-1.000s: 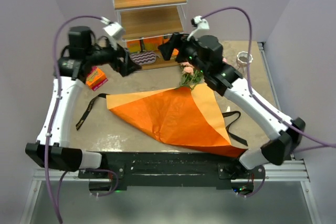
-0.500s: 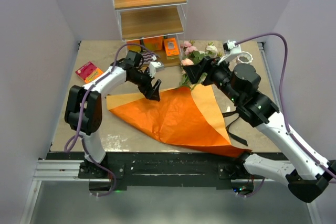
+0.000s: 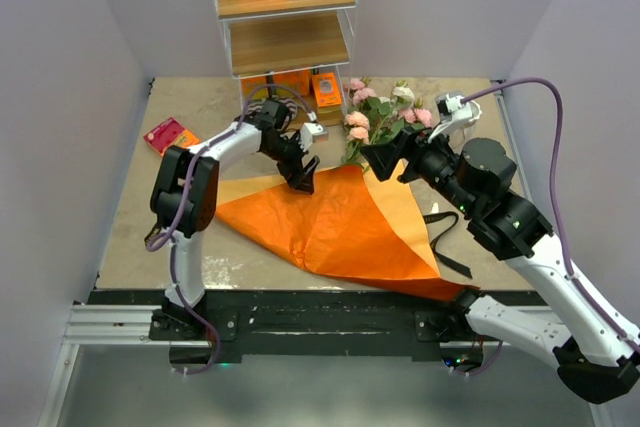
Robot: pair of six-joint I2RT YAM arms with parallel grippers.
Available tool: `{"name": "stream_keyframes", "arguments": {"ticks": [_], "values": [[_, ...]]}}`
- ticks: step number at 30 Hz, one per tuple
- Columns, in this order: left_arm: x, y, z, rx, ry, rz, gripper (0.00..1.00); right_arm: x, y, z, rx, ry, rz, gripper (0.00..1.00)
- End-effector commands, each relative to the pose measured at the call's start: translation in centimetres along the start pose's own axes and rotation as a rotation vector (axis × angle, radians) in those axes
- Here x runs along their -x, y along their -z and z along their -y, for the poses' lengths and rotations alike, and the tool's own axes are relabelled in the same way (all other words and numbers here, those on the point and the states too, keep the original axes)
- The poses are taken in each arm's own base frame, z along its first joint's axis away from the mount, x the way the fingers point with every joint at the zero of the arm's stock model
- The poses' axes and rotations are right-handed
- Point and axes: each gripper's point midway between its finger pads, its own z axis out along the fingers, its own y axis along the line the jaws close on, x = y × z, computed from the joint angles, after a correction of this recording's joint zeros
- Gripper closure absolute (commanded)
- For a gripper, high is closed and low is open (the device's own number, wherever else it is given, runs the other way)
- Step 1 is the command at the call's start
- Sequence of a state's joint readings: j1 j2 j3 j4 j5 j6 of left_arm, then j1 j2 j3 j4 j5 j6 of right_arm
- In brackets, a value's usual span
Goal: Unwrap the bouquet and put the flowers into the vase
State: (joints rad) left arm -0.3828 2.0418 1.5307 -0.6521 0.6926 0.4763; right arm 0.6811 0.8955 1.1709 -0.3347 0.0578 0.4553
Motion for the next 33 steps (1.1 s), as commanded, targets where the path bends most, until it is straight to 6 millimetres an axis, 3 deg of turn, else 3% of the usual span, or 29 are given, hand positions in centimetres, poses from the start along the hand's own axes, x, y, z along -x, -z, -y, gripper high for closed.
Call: {"name": "stream_keyframes", "arguments": {"ticks": [1,2,5,6,8,9,10,16,18,21,26,28,29,33], "values": [[1.1,-0.7,-0.4,-0.004,-0.112,0.0,0.03,0.3,0.7,-0.5,0.027,-0.001,0.005,0.21],[1.1,-0.8,-0.3,-0.005,-0.121,-0.003,0.05,0.3,0.7,-0.5,0.026,-0.001,0.005,0.22],[1.0,-1.1,0.1,-0.023,-0.135,-0.007,0.27,0.3,0.5,-0.5,0.025,-0.001,0.001,0.22],[1.1,-1.3,0.4,-0.028,-0.141,-0.011,0.47,0.3,0.5,-0.5,0.023,-0.003,0.0,0.22],[1.2,-1.3,0.5,-0.025,-0.147,-0.016,0.67,0.4,0.5,-0.6,0.027,-0.003,0.001,0.22],[1.4,-1.3,0.7,-0.027,-0.151,-0.013,0.83,0.4,0.5,-0.7,0.03,-0.003,0.0,0.22],[1.5,-1.2,0.6,-0.023,-0.151,-0.012,0.89,0.5,0.5,-0.8,0.034,-0.004,0.001,0.22],[2.7,0.2,2.1,-0.02,-0.181,0.002,0.92,0.4,0.7,-0.8,0.036,-0.006,0.002,0.22],[3.2,1.2,2.6,-0.016,-0.193,0.013,0.99,0.3,0.7,-0.7,0.032,-0.004,0.001,0.22],[3.6,3.0,4.2,-0.015,-0.203,0.02,1.0,0.6,0.6,-0.3,0.012,0.006,0.007,0.22],[4.8,7.3,8.7,-0.026,-0.295,0.107,1.0,0.8,-0.2,0.3,-0.029,0.033,-0.002,0.21],[4.3,8.0,10.7,-0.06,-0.329,0.116,1.0,1.0,-0.5,0.7,-0.056,0.044,0.005,0.21],[4.9,9.4,12.0,-0.053,-0.371,0.152,1.0,1.2,-0.6,0.7,-0.061,0.047,0.008,0.21],[3.9,12.1,16.6,-0.109,-0.49,0.242,1.0,1.7,-1.0,1.2,-0.093,0.059,0.015,0.21]]}}
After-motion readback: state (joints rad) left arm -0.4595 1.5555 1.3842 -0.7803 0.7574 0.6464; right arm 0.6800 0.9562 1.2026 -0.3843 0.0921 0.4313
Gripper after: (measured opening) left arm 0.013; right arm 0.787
